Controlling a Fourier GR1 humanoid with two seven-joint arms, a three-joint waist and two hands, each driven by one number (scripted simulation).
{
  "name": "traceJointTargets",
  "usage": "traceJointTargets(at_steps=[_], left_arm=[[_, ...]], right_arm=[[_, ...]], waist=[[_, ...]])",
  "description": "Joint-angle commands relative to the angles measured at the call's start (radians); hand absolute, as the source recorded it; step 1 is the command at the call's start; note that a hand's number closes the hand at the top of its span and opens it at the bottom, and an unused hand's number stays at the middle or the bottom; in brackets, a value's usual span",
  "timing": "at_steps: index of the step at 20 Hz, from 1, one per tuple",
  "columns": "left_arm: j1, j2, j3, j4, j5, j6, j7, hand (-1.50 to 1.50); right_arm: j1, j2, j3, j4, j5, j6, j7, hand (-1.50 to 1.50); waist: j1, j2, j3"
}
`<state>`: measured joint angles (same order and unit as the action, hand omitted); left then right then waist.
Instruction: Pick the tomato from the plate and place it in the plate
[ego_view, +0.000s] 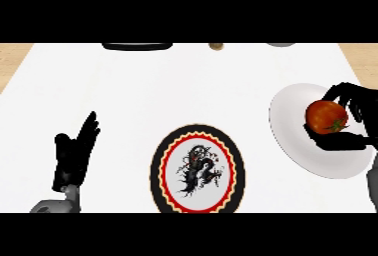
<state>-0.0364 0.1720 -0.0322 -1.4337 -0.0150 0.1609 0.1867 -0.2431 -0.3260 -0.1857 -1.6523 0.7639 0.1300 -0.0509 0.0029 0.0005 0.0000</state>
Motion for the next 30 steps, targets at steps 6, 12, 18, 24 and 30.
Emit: traceJointTargets(at_steps=[6,12,18,24,30], left_arm=[[0.053,0.002,-0.009,-0.089,-0.006,-0.032,0.049,0.00],[0.009,-0.054,-0.048,-0.080,-0.058,0.025,0.069,0.00],[-0.048,-0.026,0.003,-0.019,-0.024,-0.013,0.070,0.00],[0.011,-0.055,-0.026,-0.061,-0.056,0.010,0.050,0.00],[0.019,-0.041,-0.012,-0.074,-0.041,-0.001,0.055,0.00]], right_arm=[[-0.166,-0.092,-0.050,0.429,0.058,-0.068,-0.120,1.50],[-0.250,-0.082,0.010,0.669,0.095,-0.017,-0.148,1.50],[-0.289,-0.175,0.022,0.883,0.105,0.117,-0.243,-1.50],[-0.336,-0.235,-0.043,1.008,0.017,0.131,-0.530,-1.50],[-0.350,-0.182,-0.262,1.000,-0.288,0.314,-0.613,-1.50]], waist=[[0.013,0.002,0.001],[0.016,0.003,0.001],[0.011,0.005,0.001],[0.012,0.003,0.001],[-0.002,-0.005,0.002]])
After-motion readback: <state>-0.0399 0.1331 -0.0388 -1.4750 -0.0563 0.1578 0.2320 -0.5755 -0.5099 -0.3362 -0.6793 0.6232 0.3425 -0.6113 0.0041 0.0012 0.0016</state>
